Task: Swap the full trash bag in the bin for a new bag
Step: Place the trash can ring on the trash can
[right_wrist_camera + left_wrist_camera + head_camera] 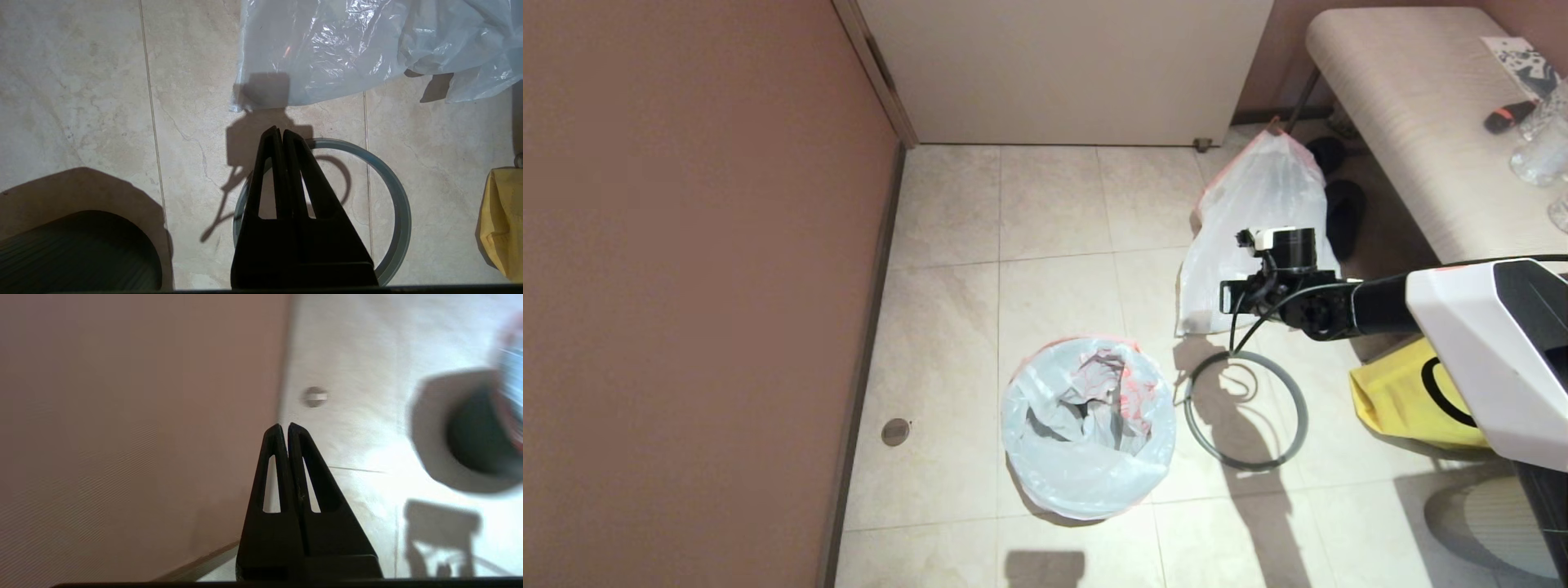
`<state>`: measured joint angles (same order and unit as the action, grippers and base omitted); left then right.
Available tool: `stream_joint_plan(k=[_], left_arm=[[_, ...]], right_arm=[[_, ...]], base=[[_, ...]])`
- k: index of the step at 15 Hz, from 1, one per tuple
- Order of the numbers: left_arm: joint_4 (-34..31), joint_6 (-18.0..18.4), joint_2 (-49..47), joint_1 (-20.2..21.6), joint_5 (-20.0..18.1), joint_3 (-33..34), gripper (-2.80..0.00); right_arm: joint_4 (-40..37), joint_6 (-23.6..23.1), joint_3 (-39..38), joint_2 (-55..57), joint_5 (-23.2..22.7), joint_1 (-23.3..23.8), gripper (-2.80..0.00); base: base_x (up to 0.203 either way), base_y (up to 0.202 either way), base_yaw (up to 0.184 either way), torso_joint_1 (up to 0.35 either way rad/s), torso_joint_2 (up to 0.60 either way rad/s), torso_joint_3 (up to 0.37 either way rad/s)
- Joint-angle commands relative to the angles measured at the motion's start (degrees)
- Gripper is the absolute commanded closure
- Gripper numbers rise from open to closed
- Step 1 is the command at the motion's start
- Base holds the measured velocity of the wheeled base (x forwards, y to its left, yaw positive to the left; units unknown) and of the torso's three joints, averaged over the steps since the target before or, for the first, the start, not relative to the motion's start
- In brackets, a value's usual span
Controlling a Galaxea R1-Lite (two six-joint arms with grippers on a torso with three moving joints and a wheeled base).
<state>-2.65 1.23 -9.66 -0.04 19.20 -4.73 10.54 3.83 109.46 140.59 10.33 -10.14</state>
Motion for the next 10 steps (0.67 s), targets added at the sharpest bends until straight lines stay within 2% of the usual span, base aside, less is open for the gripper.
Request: stream_joint_plan(k=[1, 2, 3, 5, 9, 10], left_arm=[[-0.75, 3.39, 7.77, 0.18, -7.18, 0.7, 0.0], [-1.72, 4.19, 9.45, 0.2, -11.17, 0.75, 0.0], [-2.26, 4.55, 9.62, 0.21, -12.66, 0.85, 0.0], [-1.98, 6.12, 9.65, 0.18, -18.93, 1.55, 0.0], [-1.29, 7.79, 9.66, 0.14, -21.13, 3.24, 0.0], [0.88, 9.2, 9.66, 0.13, -21.76, 3.84, 0.0]], right_arm=[[0.35, -0.05, -0.29, 0.12, -0.04, 0.04, 0.0], [0.62, 0.04, -0.21, 0.29, -0.04, 0.3, 0.0], [0.95, -0.04, -0.21, 0.41, -0.04, 0.3, 0.0], [1.58, -0.05, -0.21, 0.88, -0.04, 0.38, 0.0], [2.54, -0.08, -0.21, 1.09, -0.13, 0.74, 0.0], [2.99, -0.22, -0.29, 1.09, -0.13, 0.65, 0.0]], base=[[0.0, 0.0, 0.0, 0.0, 0.0, 0.0], [0.0, 0.0, 0.0, 0.0, 0.0, 0.0], [0.0, 0.0, 0.0, 0.0, 0.0, 0.0], [0.0, 0.0, 0.0, 0.0, 0.0, 0.0], [0.0, 0.0, 0.0, 0.0, 0.0, 0.0], [0.0, 0.0, 0.0, 0.0, 0.0, 0.0]])
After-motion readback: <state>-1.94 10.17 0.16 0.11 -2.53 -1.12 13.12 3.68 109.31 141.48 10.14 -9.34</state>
